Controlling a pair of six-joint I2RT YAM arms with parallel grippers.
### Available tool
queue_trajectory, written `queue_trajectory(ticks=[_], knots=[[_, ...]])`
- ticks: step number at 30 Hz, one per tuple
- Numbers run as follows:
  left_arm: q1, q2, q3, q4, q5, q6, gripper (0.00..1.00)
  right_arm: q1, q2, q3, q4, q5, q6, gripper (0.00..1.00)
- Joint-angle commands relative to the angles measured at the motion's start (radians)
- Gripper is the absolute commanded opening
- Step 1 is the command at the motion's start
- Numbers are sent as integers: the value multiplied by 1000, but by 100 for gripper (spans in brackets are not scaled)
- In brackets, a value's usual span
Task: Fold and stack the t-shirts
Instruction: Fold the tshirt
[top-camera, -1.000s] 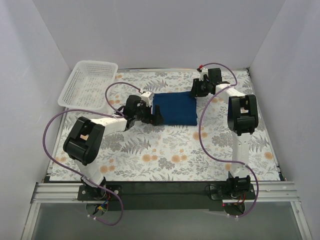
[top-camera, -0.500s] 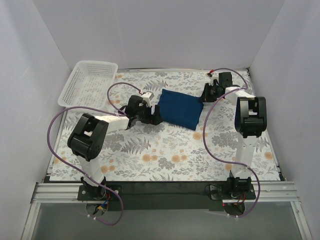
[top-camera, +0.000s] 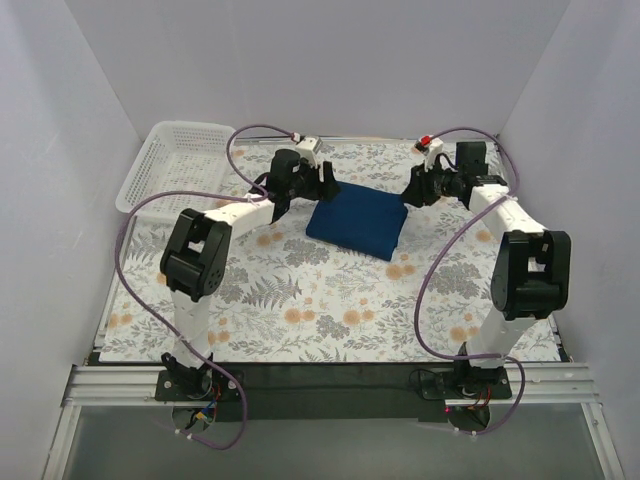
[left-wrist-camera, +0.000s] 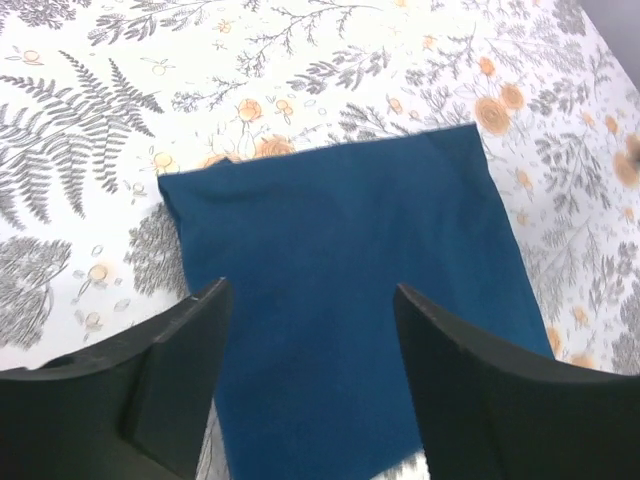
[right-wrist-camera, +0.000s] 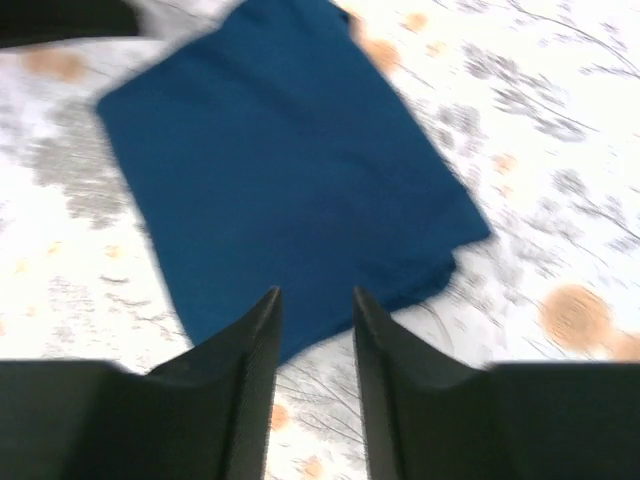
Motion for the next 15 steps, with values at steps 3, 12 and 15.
queue_trajectory(ticks=[3,12,15], knots=[[1,169,147,-22,25,-102,53,14,127,-32,-32,-509,-39,16],[20,342,347,-37,2,-141,47,56,240,-38,-118,-402,-30,2],[26,375,384,-37,-13,-172,50,54,266,-71,-143,-302,-44,3]])
